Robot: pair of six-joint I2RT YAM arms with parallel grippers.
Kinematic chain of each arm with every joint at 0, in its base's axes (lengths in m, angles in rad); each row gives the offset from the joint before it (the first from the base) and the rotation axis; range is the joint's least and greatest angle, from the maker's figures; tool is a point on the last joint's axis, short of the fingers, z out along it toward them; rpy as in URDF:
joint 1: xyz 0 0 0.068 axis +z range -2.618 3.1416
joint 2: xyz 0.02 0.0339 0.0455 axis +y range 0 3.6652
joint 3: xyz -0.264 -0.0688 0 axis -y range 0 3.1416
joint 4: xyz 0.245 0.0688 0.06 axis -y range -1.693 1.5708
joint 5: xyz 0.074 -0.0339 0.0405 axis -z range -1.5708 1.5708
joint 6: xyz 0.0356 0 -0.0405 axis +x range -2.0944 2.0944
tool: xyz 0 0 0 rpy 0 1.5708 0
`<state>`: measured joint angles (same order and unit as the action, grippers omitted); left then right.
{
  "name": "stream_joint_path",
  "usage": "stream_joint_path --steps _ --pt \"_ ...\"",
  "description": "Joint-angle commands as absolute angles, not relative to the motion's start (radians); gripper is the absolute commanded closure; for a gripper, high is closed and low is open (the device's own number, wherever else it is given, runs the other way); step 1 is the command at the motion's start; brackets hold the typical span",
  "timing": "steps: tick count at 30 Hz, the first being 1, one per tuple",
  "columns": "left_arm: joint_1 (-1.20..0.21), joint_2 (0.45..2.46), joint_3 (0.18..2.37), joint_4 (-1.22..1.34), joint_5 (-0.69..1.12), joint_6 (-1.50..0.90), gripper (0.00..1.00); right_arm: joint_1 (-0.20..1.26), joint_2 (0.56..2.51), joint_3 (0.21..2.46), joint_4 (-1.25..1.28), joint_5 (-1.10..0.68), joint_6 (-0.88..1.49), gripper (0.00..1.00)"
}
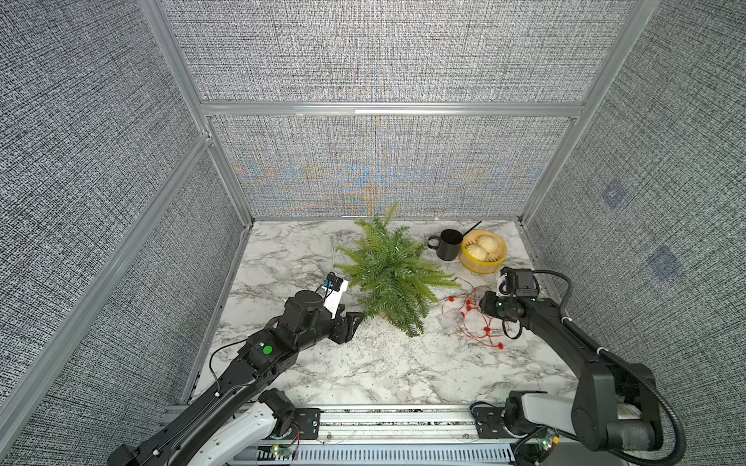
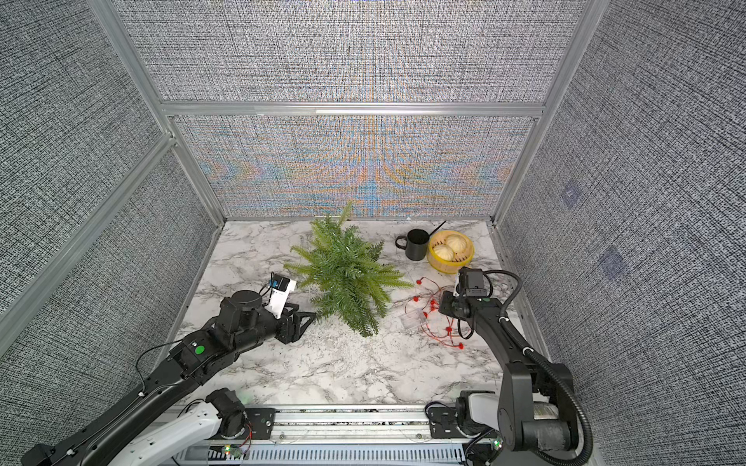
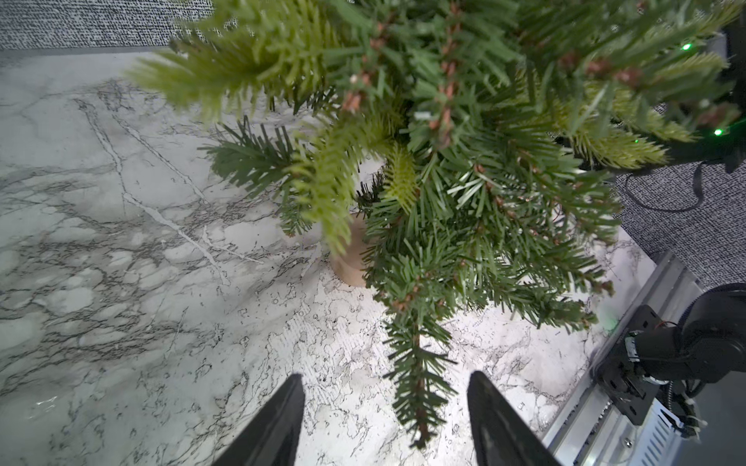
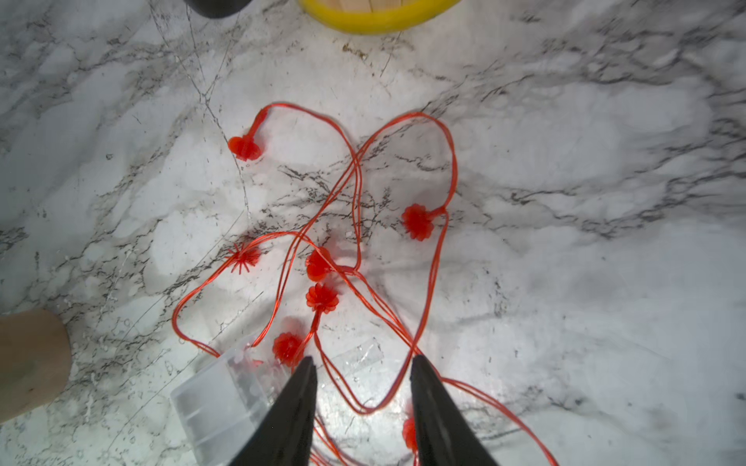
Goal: Remove string lights from the small christmas tree
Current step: Place the light string at the center of the board.
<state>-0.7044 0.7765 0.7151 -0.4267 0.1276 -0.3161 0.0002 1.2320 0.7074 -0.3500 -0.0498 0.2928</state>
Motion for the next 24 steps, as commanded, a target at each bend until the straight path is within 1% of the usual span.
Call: stream_joint_path --steps 1,5,7,9,13,16,19,23,24 --pt "-0.704 0.771 0.713 -0.432 0.102 -0.323 0.34 0.006 1.168 0.732 -0.345 0.068 0.282 0.53" --pt "-0.704 0.767 0.722 -0.45 0.081 -0.323 0.33 0.023 1.076 0.791 -0.382 0.165 0.226 0.45" --pt "-0.704 0.771 0.728 -0.464 0.061 -0.327 0.32 0.026 1.034 0.803 -0.379 0.209 0.205 0.38" --pt "-0.704 0.775 0.726 -0.465 0.038 -0.334 0.31 0.023 1.009 0.78 -0.323 0.246 0.198 0.31" --pt "-0.702 0.797 0.717 -0.462 -0.014 -0.355 0.3 0.022 1.043 0.707 -0.151 0.317 0.223 0.29" --pt "-0.699 0.804 0.707 -0.465 -0.091 -0.388 0.29 0.018 1.11 0.604 0.073 0.32 0.194 0.3" --pt "-0.692 0.801 0.705 -0.468 -0.125 -0.397 0.28 0.018 1.183 0.478 0.356 0.287 0.132 0.29" --pt "-0.681 0.788 0.671 -0.442 -0.149 -0.416 0.27 0.017 1.341 0.359 0.709 0.269 0.088 0.29" --pt "-0.677 0.789 0.664 -0.438 -0.153 -0.417 0.27 0.018 1.351 0.344 0.744 0.261 0.093 0.29"
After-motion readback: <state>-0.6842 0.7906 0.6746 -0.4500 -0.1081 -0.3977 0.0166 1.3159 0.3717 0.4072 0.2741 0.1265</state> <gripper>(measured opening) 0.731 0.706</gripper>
